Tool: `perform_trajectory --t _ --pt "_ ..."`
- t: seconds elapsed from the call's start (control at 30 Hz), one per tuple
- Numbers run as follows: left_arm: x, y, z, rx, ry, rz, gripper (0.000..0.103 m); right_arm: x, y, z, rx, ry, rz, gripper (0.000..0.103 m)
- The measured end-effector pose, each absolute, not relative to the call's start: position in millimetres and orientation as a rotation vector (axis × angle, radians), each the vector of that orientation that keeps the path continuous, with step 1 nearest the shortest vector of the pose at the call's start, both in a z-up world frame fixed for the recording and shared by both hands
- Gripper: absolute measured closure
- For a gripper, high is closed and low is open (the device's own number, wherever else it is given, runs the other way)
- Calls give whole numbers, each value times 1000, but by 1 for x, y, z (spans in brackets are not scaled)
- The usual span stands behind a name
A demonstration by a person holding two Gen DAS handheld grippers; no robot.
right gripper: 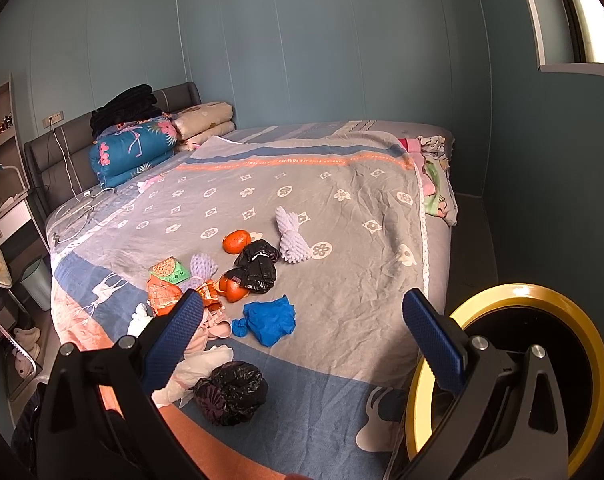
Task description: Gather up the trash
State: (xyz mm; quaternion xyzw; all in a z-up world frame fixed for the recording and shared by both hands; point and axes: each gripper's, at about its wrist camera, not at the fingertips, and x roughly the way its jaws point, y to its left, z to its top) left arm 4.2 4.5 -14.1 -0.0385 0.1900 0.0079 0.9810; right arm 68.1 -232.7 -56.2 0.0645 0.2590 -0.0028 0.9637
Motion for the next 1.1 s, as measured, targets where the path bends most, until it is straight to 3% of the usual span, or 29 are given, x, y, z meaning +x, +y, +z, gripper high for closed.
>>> perform_trajectory --t 1.1 --pt "11 2 -16 -86 414 -17 7 68 -231 -57 132 528 -6 7"
